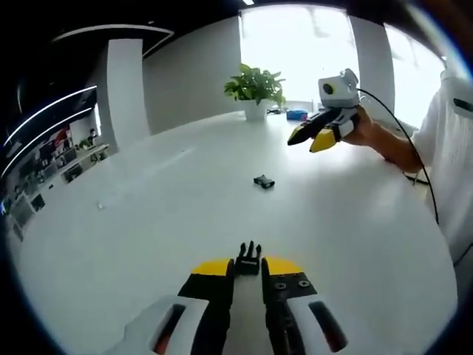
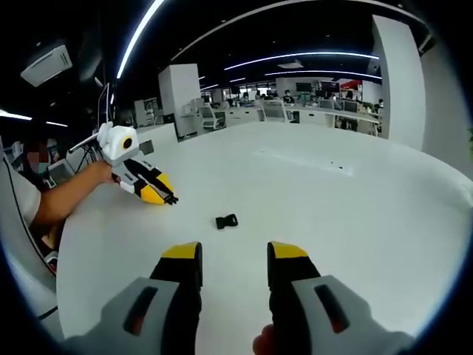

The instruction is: Snap the two parts of the plastic buckle together until the buckle closes and remains connected.

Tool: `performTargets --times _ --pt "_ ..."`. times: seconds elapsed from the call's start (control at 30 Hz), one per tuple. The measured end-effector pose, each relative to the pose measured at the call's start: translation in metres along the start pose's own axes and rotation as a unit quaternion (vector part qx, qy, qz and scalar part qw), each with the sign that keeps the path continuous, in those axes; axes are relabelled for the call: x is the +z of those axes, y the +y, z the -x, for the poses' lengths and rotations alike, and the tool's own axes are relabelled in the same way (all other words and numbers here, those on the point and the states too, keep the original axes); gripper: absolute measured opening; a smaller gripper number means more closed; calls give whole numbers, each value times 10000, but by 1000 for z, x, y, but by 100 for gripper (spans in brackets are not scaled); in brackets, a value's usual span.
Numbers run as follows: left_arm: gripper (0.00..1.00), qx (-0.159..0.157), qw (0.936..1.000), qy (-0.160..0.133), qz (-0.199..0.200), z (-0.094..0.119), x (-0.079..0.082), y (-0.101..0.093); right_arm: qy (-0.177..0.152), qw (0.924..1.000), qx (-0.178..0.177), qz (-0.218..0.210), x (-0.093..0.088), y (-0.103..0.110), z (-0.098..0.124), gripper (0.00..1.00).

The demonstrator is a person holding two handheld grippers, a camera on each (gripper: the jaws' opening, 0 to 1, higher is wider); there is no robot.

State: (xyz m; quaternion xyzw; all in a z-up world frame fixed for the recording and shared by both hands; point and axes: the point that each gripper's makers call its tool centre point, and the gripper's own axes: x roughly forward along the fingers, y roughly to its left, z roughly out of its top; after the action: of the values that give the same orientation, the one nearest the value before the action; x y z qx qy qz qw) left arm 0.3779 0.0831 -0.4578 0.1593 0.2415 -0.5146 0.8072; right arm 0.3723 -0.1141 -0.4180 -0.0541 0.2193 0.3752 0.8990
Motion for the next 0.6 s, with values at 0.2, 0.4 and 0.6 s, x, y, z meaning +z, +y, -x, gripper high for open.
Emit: performTargets --times 0.2,0.4,0.6 --pt "14 -73 10000 23 -44 0 0 -1 -15 10000 -17 10 1 0 1 34" --pt "15 -170 9998 10 -114 1 -1 0 -18 10000 -20 16 1 0 2 34" --pt "15 -254 9997 22 -66 0 -1 -1 -18 10000 -20 14 2 0 2 35"
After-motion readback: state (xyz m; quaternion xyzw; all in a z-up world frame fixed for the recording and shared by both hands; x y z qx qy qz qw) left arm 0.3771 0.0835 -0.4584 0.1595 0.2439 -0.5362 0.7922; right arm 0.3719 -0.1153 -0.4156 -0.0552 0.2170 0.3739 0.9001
